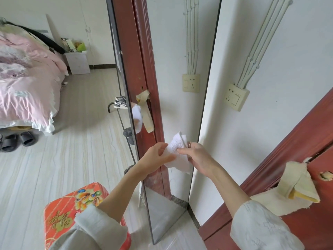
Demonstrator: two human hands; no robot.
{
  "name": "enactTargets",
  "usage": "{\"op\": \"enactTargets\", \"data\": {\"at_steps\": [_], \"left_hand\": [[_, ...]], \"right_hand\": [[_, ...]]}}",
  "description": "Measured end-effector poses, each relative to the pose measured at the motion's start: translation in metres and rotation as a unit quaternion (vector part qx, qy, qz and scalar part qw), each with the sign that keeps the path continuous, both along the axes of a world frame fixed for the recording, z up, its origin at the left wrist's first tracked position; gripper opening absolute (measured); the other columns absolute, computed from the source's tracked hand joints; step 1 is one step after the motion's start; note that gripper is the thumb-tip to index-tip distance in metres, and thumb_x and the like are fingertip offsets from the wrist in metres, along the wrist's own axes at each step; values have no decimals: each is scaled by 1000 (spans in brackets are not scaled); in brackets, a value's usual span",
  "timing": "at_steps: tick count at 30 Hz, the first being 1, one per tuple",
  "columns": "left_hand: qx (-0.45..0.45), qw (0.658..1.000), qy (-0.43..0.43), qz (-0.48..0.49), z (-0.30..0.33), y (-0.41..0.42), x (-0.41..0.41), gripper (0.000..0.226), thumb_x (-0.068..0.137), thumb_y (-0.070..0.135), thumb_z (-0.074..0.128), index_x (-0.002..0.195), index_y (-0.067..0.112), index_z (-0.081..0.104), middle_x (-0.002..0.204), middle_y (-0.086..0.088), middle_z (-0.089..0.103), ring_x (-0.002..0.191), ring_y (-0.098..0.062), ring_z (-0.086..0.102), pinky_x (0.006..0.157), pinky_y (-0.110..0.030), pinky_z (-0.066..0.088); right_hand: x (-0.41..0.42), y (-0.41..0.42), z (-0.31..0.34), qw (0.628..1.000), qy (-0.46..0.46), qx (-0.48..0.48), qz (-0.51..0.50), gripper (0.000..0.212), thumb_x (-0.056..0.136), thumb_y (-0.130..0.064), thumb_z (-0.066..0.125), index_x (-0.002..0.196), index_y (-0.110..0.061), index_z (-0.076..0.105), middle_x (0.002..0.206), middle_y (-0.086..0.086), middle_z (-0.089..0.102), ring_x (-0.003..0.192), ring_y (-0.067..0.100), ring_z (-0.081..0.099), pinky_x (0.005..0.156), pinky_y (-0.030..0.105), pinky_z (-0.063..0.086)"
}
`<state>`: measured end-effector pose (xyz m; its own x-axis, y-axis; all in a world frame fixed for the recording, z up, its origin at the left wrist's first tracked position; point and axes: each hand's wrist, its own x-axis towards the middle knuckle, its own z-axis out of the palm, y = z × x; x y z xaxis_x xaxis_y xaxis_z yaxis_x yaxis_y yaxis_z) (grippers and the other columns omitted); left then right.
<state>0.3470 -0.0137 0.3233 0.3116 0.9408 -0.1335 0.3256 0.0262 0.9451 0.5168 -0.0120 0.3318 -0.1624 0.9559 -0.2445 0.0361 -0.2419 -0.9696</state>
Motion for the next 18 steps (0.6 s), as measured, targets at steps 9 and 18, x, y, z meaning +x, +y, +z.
{"op": "enactTargets", "data": {"at_steps": [9,18], "left_hand": [[78,994,-53,55,17,-1,-8,17,81,19,68,98,15,70,91,-4,72,86,-19,67,78,-30,53],[111,976,7,186,15,0,-21,25,93,1,43,93,12,66,74,1,68,69,-11,65,63,-15,51]], "right_hand": [[-4,-1,5,999,-15,37,14,16,87,-17,63,101,-11,64,89,3,72,87,21,68,82,34,53],[-6,18,16,980,-162,63,-93,16,83,-17,60,73,-11,50,72,8,48,65,20,46,55,27,34]]}}
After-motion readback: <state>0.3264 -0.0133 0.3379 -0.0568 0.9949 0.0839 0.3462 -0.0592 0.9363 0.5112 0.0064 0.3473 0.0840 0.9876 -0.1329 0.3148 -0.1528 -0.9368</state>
